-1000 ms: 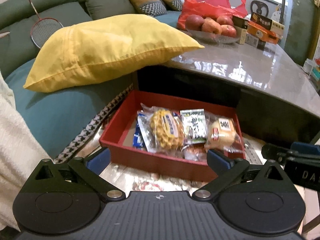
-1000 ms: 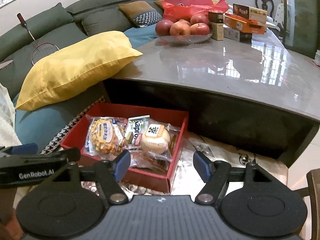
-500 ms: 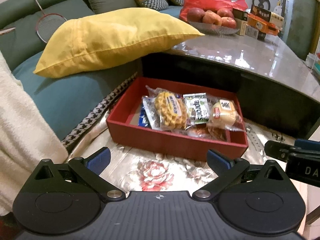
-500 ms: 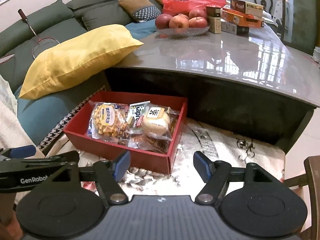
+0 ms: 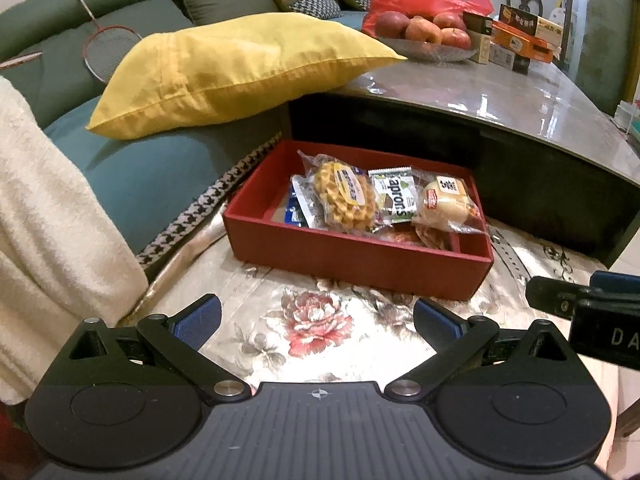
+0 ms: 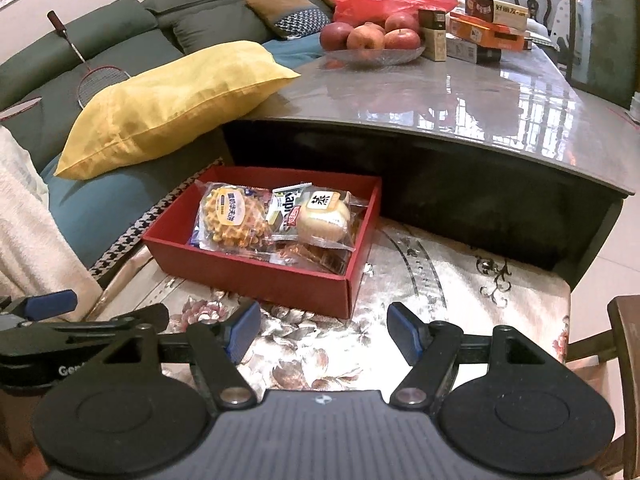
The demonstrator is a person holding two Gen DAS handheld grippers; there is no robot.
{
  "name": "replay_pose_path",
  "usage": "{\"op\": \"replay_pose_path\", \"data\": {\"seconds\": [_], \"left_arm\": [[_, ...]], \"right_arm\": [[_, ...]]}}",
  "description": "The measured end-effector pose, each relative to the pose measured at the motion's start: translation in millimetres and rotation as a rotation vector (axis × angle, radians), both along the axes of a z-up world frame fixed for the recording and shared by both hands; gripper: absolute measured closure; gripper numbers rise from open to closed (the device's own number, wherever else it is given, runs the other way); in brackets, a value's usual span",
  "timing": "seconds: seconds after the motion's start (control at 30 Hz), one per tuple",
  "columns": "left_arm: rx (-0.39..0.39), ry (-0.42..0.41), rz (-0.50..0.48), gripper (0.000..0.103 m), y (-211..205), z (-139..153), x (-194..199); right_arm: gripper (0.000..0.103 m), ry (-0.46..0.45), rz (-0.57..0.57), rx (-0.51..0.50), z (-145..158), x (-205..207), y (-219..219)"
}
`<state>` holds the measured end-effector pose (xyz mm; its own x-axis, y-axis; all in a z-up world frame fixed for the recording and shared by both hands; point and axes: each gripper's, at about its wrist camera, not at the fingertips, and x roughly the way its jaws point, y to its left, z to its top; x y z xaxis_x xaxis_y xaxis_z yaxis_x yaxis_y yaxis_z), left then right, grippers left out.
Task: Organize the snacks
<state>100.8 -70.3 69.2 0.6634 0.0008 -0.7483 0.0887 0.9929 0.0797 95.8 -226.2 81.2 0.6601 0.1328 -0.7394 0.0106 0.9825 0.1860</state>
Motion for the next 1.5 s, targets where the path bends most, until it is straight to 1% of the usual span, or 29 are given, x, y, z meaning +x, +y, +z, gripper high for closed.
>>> {"op": "replay_pose_path", "data": {"seconds": [0.27, 0.53, 0.7, 0.8, 0.9, 1.07, 1.5], "left_arm": [[-0.012, 0.012, -0.007, 0.000, 0.7, -1.7, -9.2], [-0.021, 0.058, 0.001, 0.000, 4.6, -10.0, -11.3], [0.000, 0.075, 0.001, 0.000, 3.2, -14.7, -13.3], [0.030, 0.090, 0.006, 0.000, 1.8, -17.3, -12.8], [0.041, 0.079, 0.020, 0.000, 3.2, -17.6, -14.3], [0.016, 0.096, 0.009, 0.000, 6.7, -18.3, -13.1], [0.030, 0.090, 0.005, 0.000, 4.5, -18.9, -16.0]], "right_arm": [[0.038, 0.009, 0.004, -0.007, -1.8, -7.0, 3.8], [0.038, 0.030, 0.010, -0.023, -6.0, -11.8, 6.7], [0.038, 0.041, 0.017, -0.030, -8.1, -12.9, 8.8], [0.038, 0.051, 0.016, -0.039, -9.8, -14.6, 10.1], [0.038, 0.065, 0.019, -0.045, -13.3, -16.5, 12.5], [0.038, 0.077, 0.023, -0.048, -16.5, -18.8, 15.0], [0.037, 0.086, 0.035, -0.043, -18.6, -20.0, 17.8]]}}
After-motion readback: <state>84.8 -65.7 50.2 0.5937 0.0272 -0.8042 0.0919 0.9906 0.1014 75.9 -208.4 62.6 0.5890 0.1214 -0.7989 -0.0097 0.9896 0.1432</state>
